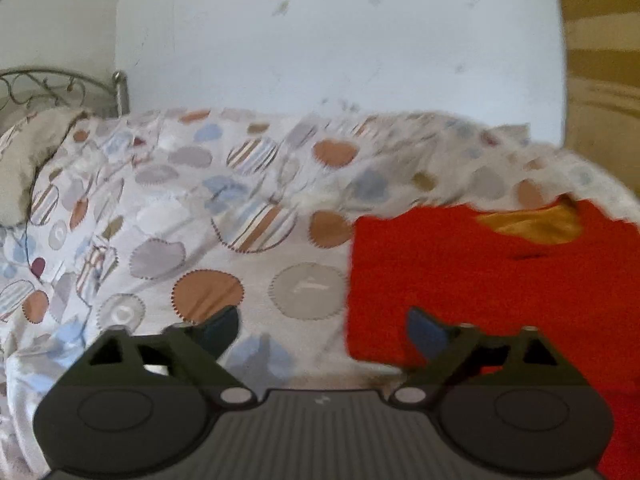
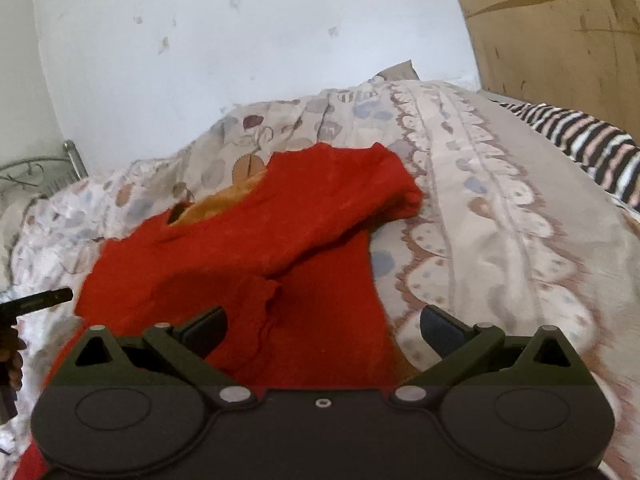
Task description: Fold small clothes
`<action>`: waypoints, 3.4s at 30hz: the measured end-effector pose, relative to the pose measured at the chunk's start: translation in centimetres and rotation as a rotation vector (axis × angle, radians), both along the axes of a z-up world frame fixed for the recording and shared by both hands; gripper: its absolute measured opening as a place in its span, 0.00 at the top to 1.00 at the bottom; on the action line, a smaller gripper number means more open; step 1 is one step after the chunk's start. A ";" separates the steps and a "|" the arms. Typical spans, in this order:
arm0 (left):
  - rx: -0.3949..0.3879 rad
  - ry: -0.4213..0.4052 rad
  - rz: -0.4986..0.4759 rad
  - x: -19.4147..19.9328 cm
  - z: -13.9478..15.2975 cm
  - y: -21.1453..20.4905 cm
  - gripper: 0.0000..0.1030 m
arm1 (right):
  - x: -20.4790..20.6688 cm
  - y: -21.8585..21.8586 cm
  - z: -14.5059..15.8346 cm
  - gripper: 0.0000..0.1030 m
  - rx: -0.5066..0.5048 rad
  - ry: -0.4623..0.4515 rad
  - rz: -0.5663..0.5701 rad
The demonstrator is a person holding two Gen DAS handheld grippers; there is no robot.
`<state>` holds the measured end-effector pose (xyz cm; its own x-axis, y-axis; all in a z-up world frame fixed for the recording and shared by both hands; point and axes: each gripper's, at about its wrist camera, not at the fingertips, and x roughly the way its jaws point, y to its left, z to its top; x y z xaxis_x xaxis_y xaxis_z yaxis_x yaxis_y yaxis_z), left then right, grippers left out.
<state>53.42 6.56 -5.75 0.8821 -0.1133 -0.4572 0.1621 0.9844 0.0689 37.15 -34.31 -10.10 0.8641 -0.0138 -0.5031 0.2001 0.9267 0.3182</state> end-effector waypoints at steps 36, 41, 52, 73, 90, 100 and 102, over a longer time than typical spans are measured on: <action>-0.152 0.446 -0.128 -22.1 -1.9 1.5 0.88 | -21.3 4.8 0.3 0.94 -0.099 0.099 0.072; -0.144 0.309 -0.124 -24.8 2.2 2.0 0.92 | -22.9 4.4 3.2 0.96 -0.108 0.023 0.046; -0.179 0.376 -0.101 -26.0 1.8 3.2 0.92 | -24.4 3.9 4.4 0.96 -0.138 0.063 0.089; -0.044 0.283 -0.034 -28.1 0.8 2.0 0.01 | -25.5 8.2 1.1 0.35 -0.589 0.098 0.346; -0.009 0.200 -0.180 -30.2 1.0 -0.3 0.00 | -24.6 12.8 -4.4 0.69 -1.263 0.117 0.631; 0.104 0.099 -0.416 -33.4 0.2 -4.1 0.00 | -21.1 11.5 1.0 0.97 -1.050 0.151 0.615; 0.138 0.091 -0.458 -33.8 -0.5 -5.4 0.00 | -20.1 11.0 2.5 0.97 -0.966 0.146 0.616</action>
<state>19.62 1.11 -6.21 0.7113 -0.4133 -0.5685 0.5878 0.7932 0.1589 17.04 -23.31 -7.56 0.7924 -0.0438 -0.6084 -0.3940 0.7246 -0.5654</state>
